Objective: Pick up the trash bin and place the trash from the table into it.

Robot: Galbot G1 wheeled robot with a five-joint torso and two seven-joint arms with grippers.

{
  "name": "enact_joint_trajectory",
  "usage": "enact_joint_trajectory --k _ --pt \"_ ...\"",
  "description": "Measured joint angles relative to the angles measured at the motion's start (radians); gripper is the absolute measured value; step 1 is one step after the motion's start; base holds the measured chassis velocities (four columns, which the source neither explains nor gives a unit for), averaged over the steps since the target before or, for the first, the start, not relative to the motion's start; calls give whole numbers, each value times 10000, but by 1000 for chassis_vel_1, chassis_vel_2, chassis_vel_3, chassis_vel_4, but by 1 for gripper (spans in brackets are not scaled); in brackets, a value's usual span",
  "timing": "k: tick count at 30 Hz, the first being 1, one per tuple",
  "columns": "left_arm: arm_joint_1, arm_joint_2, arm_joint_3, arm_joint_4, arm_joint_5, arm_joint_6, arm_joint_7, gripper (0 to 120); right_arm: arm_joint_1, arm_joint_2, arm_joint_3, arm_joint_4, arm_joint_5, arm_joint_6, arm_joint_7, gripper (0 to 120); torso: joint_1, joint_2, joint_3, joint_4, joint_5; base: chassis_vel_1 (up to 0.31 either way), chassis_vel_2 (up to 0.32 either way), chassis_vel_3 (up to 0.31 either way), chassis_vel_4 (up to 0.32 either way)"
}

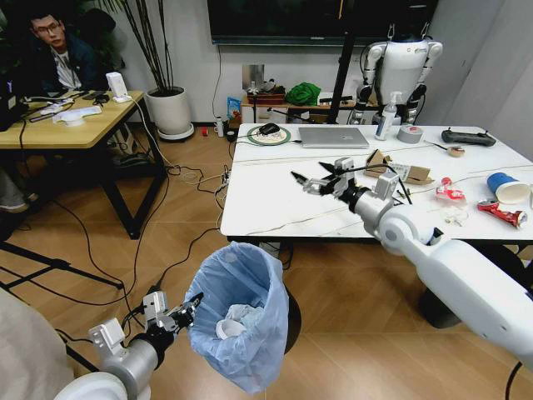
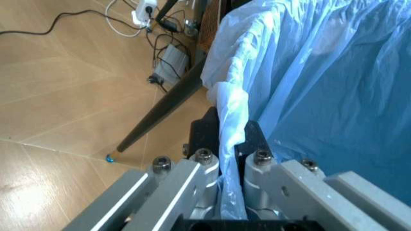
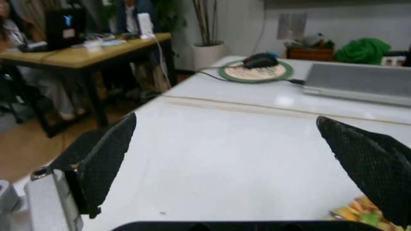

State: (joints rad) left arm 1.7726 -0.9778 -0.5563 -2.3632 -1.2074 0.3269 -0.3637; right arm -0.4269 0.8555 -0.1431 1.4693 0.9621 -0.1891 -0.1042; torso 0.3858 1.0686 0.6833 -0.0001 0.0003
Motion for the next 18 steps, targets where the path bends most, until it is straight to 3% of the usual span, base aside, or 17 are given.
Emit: enact_joint_trajectory --k 5,18 --pt "96 -30 -117 -61 12 0 27 0 536 251 -261 -1423 -497 -139 -151 100 0 0 -2 3 -1 0 0 0 0" --pt "-13 7 -122 23 -61 -3 44 0 874 366 -368 -3003 -1319 -481 -398 100 -1 0 -2 0 -3 0 0 0 0"
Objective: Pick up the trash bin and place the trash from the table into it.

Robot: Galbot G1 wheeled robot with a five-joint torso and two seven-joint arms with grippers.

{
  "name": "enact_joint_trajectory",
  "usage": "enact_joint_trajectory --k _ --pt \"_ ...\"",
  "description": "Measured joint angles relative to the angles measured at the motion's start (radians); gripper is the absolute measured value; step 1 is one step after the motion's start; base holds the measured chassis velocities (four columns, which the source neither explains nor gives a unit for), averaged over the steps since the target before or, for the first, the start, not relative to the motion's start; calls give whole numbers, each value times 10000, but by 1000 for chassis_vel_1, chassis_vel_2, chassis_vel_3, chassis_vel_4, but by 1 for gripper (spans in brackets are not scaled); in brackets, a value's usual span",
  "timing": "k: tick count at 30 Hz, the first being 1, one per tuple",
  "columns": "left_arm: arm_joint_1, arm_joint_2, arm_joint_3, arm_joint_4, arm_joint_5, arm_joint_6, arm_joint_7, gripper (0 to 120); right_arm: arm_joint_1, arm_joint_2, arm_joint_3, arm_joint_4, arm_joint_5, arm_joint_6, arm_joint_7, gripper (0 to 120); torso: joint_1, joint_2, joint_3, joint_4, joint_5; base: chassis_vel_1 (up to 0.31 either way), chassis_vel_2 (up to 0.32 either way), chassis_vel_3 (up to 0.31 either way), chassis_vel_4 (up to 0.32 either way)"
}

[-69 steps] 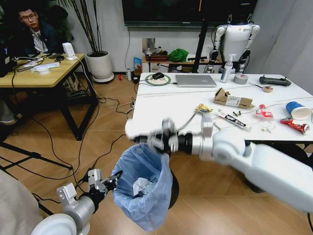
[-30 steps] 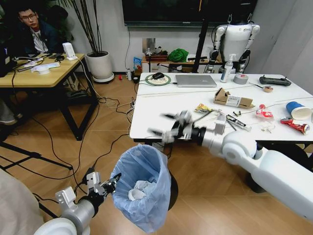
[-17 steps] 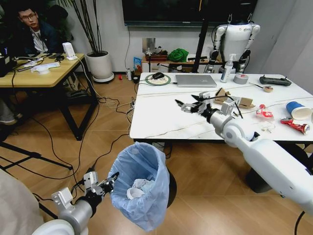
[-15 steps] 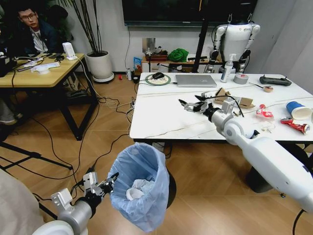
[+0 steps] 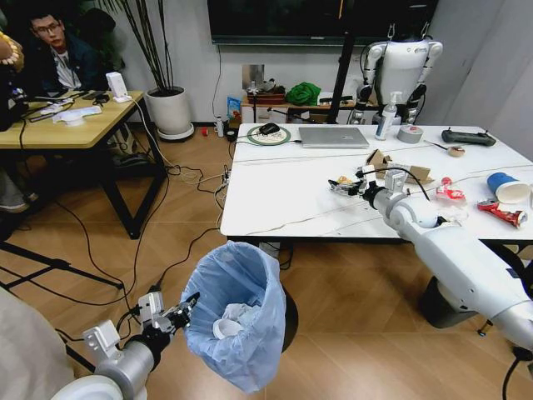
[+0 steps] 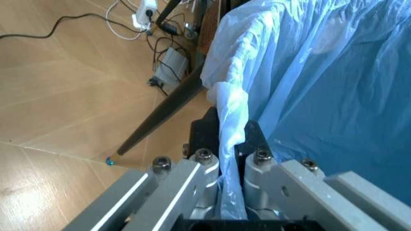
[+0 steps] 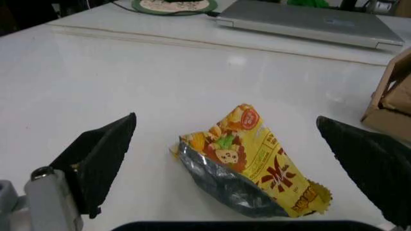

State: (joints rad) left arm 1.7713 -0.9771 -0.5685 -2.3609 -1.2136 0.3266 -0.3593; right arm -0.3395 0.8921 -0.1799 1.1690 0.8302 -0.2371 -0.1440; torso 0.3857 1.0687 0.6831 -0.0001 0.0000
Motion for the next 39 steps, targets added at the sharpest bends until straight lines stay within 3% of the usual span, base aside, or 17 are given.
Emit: enact_joint_trajectory --k 9,36,39 --pt "-14 16 -18 37 -46 -7 9 0 219 201 -189 -689 1 -61 -390 99 -1 2 0 0 1 0 0 0 0" --pt "4 -24 -33 62 -40 -18 10 0 270 220 -337 -920 105 -81 -709 2 -1 2 -1 0 0 0 0 0 0" --pt "5 -39 -17 62 -18 -18 10 0 272 208 -339 -925 105 -81 -749 0 -1 2 -1 0 0 0 0 0 0"
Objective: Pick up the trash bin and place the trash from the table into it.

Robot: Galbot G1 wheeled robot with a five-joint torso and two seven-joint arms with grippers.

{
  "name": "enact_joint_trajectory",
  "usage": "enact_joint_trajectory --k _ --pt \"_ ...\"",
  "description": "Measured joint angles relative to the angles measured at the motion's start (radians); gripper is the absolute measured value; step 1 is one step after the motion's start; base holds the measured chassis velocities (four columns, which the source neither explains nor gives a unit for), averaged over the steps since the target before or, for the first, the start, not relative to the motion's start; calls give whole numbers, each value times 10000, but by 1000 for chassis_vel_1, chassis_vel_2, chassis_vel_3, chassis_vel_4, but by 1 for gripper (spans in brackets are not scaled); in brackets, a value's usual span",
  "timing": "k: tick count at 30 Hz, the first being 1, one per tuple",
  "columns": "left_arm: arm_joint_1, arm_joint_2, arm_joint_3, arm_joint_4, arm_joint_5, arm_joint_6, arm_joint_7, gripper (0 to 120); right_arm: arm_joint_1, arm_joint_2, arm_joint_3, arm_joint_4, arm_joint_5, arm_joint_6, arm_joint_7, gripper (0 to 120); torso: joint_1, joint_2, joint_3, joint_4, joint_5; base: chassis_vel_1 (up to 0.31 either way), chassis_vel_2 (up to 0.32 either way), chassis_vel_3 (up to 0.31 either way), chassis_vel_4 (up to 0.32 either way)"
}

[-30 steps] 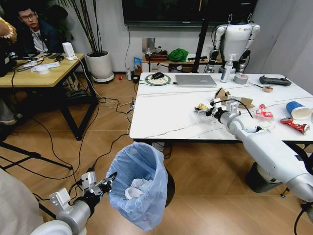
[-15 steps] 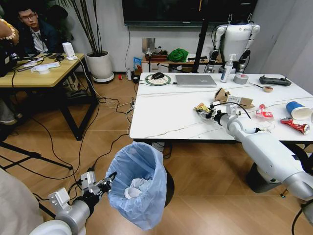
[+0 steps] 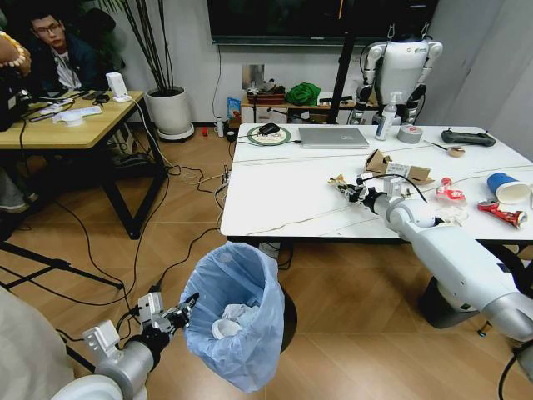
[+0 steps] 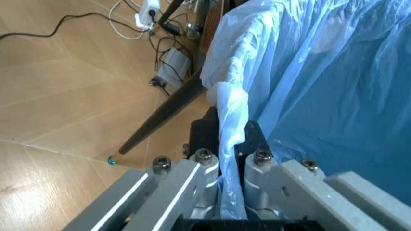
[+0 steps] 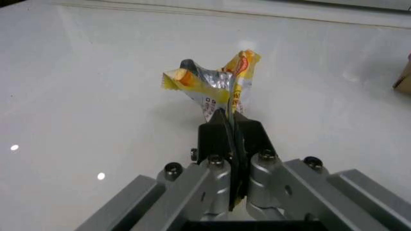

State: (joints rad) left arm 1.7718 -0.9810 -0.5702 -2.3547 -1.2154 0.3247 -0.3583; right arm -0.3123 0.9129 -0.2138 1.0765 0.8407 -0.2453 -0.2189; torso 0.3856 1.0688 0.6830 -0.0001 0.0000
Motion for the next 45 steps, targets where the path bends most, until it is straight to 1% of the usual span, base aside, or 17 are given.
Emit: enact_joint_trajectory --k 5,8,13,14,15,18,20,21,23,27,28,30,33,34,35,39,45 --pt "-2 -7 53 0 9 0 1 0 -97 -91 28 160 51 0 -96 0 0 0 1 0 0 0 0 0 0" --pt "-43 26 155 -11 10 1 2 0 -320 -249 250 730 338 28 -231 0 0 0 1 2 2 0 0 0 0" --pt "-279 88 410 71 -10 2 1 0 -820 -867 565 2674 1133 176 -580 0 0 0 0 1 -3 0 0 0 0" --pt "-340 118 470 112 -16 3 1 0 -996 -1155 634 3448 1378 240 -749 0 0 0 0 -1 -1 0 0 0 0" --pt "-340 118 470 112 -16 3 1 0 -996 -1155 634 3448 1378 240 -749 0 0 0 0 -1 -1 0 0 0 0" --pt "-433 232 565 165 -26 2 2 0 -1295 -1797 627 5301 1729 312 -1069 0 0 0 1 -3 -1 0 0 0 0" --pt "-477 291 592 171 -54 3 9 0 -1336 -2030 493 6349 1905 314 -1162 0 -1 1 -1 -3 -3 0 0 0 0" --pt "-477 291 592 171 -54 3 9 0 -1336 -2030 493 6349 1905 314 -1162 0 -1 1 -1 -3 -3 0 0 0 0" --pt "-492 348 615 174 -70 2 12 0 -1297 -2188 242 7151 2103 314 -1199 0 -1 1 0 0 -2 0 0 0 0" --pt "-553 477 735 210 -98 3 37 0 -935 -2480 -822 8459 2325 426 -1372 0 0 1 0 0 -4 0 0 0 0" --pt "-553 477 735 210 -98 3 37 0 -935 -2480 -822 8459 2325 426 -1372 0 0 1 0 0 -4 0 0 0 0" --pt "-620 534 819 241 -107 2 55 0 -668 -2517 -1505 8772 2288 524 -1496 0 -1 1 0 0 0 0 0 0 0" --pt "-749 586 918 331 -120 3 88 0 84 -2279 -2975 8912 1993 673 -1754 0 0 0 1 -3 -1 0 0 0 0" --pt "-785 586 923 355 -133 3 97 0 411 -2082 -3497 8842 1919 726 -1852 0 0 0 1 2 -1 0 0 0 0" --pt "-785 586 923 355 -133 3 97 0 411 -2082 -3497 8842 1919 726 -1852 0 0 0 1 2 -1 0 0 0 0" --pt "-1114 738 1000 487 -321 3 98 0 1015 -1670 -4381 8539 1732 789 -2214 0 0 0 1 4 -2 0 0 0 0" --pt "-1455 879 1108 608 -518 3 78 0 1038 -1769 -4483 8418 1495 789 -2462 0 0 0 1 -1 -2 0 0 0 0"
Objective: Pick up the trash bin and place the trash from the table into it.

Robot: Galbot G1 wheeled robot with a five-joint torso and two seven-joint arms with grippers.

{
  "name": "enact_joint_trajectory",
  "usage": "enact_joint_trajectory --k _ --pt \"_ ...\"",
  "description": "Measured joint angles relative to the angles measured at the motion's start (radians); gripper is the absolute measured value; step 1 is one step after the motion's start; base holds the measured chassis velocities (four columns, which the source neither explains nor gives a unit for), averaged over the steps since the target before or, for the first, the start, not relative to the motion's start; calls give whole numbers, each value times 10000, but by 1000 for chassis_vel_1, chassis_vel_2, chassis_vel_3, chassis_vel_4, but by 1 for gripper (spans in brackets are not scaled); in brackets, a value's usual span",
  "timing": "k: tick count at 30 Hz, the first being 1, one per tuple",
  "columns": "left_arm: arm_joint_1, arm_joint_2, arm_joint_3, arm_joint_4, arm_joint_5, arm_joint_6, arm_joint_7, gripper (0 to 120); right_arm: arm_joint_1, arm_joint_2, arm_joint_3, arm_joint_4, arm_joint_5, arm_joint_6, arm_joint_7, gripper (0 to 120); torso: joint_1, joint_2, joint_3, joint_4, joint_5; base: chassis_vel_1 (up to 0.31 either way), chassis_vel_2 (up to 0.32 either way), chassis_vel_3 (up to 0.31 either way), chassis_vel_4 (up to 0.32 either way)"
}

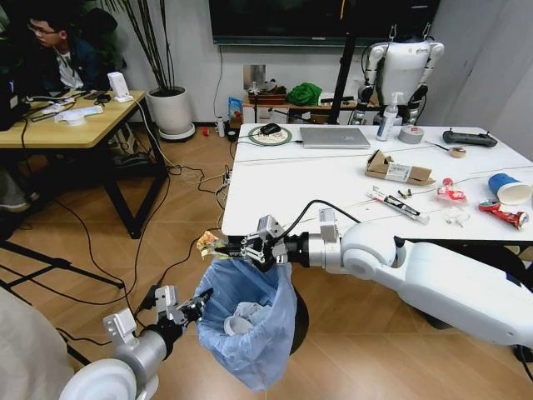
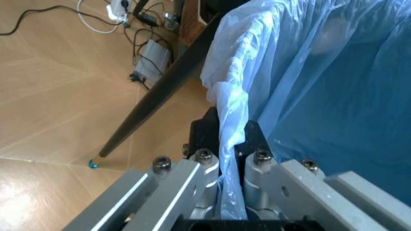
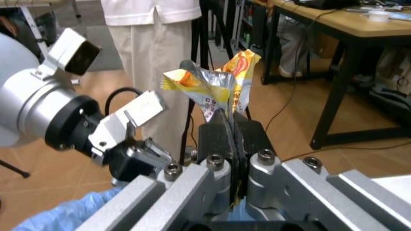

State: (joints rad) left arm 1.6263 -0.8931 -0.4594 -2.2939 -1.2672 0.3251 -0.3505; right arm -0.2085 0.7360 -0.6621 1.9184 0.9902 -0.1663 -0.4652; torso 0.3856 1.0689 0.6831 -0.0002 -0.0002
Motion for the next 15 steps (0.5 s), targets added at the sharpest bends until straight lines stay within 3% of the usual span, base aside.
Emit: enact_joint_trajectory --k 5,15 --pt "-75 103 23 -5 -118 0 -44 0 -164 -195 204 -57 -239 0 -343 7 0 0 0 -1 1 0 0 0 0" --pt "135 17 -74 -161 -112 10 -101 0 -734 -683 882 10 -561 20 -755 47 0 0 0 0 2 0 0 0 0"
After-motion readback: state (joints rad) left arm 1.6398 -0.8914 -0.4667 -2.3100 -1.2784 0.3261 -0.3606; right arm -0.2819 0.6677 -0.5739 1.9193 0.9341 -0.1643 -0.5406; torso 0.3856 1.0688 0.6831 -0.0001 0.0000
